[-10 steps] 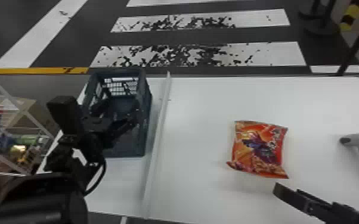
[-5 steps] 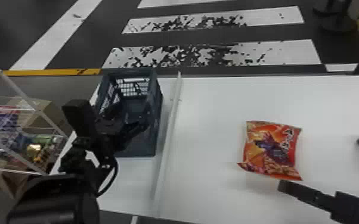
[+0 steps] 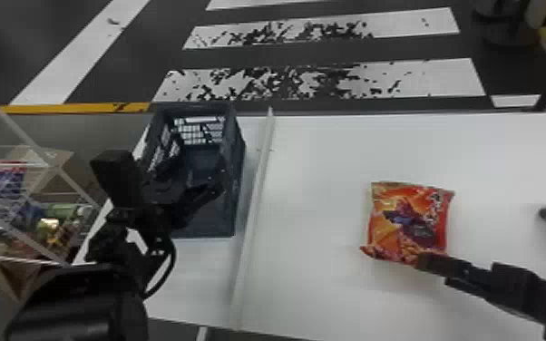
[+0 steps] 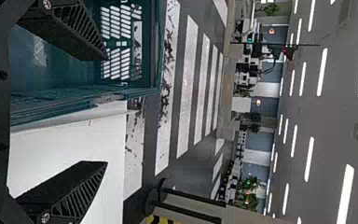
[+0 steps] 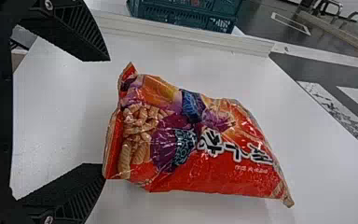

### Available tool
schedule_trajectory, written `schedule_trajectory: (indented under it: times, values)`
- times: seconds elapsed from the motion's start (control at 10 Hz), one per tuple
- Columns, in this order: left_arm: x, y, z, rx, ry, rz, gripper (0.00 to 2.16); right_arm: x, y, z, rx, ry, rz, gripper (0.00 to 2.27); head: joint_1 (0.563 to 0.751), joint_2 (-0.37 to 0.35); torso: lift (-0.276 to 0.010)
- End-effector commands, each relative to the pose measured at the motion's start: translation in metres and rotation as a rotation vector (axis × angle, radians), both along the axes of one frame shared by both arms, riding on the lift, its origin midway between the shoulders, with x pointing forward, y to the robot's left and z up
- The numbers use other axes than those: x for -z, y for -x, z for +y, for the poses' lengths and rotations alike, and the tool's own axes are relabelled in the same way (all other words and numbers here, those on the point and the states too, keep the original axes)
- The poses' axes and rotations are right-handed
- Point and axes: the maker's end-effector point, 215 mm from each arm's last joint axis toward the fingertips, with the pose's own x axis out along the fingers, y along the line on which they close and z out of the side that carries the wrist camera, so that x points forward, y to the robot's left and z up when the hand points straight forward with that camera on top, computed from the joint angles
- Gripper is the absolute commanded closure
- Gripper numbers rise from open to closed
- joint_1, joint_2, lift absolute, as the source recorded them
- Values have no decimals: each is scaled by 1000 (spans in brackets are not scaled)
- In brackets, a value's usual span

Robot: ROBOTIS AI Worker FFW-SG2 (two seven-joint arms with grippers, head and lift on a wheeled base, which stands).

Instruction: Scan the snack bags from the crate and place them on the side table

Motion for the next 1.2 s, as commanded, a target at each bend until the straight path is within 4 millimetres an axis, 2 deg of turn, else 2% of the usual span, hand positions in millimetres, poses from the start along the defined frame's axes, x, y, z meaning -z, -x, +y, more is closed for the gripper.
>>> schedule_trajectory:
  times: [0.0,0.2,0.5,0.6,0.7,0.8,0.9,1.1]
  values:
    - [1,0,1,-3,2,2,80,9,-1,-2,1,22,15,63,695,198,-94]
    - [3,0,1,-1,5,6,80,18,-7,-2,-2,42,26,63,695,197,-94]
    - [5,3,4,-4,4,11,80,28,-35,-10,16,95,18,181,695,189,-94]
    - [6,4,4,-4,4,13,80,27,-40,-13,18,106,13,508,695,184,-94]
    - [8,4,4,-3,5,17,83,30,-39,-17,16,126,19,1170,695,181,-94]
    - [7,4,4,-3,5,14,83,32,-45,-23,40,151,3,2098,695,176,-94]
    - [8,4,3,-2,4,16,83,32,-51,-28,59,162,-23,2260,695,173,-94]
    - [11,6,4,-4,5,25,83,16,-69,-38,106,166,-115,2253,695,156,-94]
